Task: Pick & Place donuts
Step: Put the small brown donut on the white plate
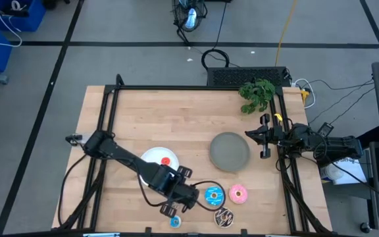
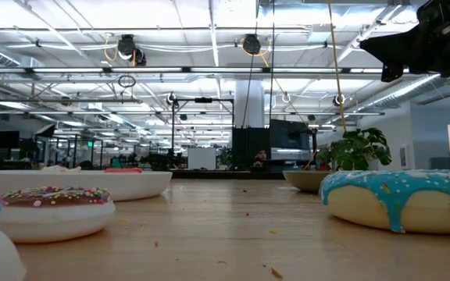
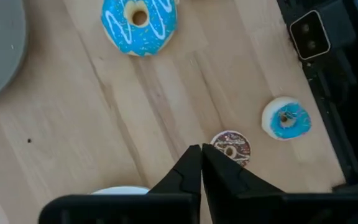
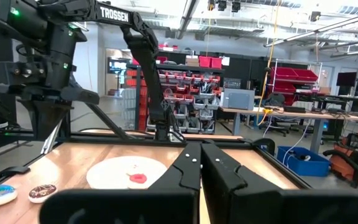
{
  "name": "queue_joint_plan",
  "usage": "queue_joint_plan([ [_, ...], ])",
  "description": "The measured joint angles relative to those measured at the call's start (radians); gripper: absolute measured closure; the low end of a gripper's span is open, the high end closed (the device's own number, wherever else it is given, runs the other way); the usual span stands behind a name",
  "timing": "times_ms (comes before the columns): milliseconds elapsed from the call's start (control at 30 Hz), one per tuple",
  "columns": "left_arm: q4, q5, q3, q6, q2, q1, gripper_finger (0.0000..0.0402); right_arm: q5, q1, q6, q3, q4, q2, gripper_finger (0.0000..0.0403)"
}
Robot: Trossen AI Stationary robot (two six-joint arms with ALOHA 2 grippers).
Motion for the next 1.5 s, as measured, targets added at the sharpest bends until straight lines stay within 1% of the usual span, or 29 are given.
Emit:
queue_joint_plan([
  [133, -0.003, 0.000, 0.000, -0.039, 0.000, -0.001, 0.0398, 0.000, 0.000, 0.000, 0.000, 0.001, 0.000, 0.0403],
  [300, -0.007, 0.000, -0.001, -0.051, 0.000, 0.000, 0.0381, 0.000, 0.000, 0.000, 0.000, 0.008, 0.000, 0.0403],
  [400, -0.007, -0.012, -0.001, -0.025, 0.000, -0.001, 0.0378, 0.000, 0.000, 0.000, 0.000, 0.009, 0.000, 0.0403],
  [500, -0.007, -0.063, -0.001, 0.012, 0.000, -0.008, 0.0387, 0.000, 0.000, 0.000, 0.000, 0.012, 0.000, 0.0403],
  [600, -0.016, -0.161, -0.001, 0.052, 0.000, -0.017, 0.0397, 0.000, 0.000, -0.001, 0.000, 0.014, 0.000, 0.0403],
  [700, -0.059, -0.203, -0.001, 0.066, 0.024, -0.023, 0.0390, 0.000, 0.000, -0.001, 0.000, 0.014, 0.000, 0.0403],
  [800, -0.037, -0.193, -0.002, 0.046, 0.068, -0.024, 0.0362, 0.000, 0.000, -0.001, 0.000, 0.014, 0.000, 0.0403],
  [933, 0.071, -0.064, -0.002, 0.026, 0.093, -0.021, 0.0308, 0.000, 0.000, 0.000, 0.000, 0.019, 0.000, 0.0403],
  [1033, 0.090, -0.024, -0.002, 0.028, 0.108, -0.022, 0.0260, 0.000, 0.000, 0.000, 0.000, 0.019, 0.000, 0.0403],
  [1133, 0.060, -0.011, -0.002, 0.035, 0.112, -0.027, 0.0211, 0.000, 0.000, 0.000, 0.000, 0.019, 0.000, 0.0403],
  [1233, 0.042, 0.023, -0.002, 0.058, 0.111, -0.028, 0.0172, 0.000, 0.000, 0.000, 0.000, 0.018, 0.000, 0.0403],
  [1367, 0.041, 0.029, 0.000, 0.063, 0.128, -0.034, 0.0137, 0.000, 0.000, 0.000, 0.000, 0.018, 0.000, 0.0403],
  [1500, 0.014, 0.040, -0.002, 0.088, 0.188, -0.048, 0.0107, 0.000, 0.000, 0.000, 0.000, 0.014, 0.000, 0.0403],
])
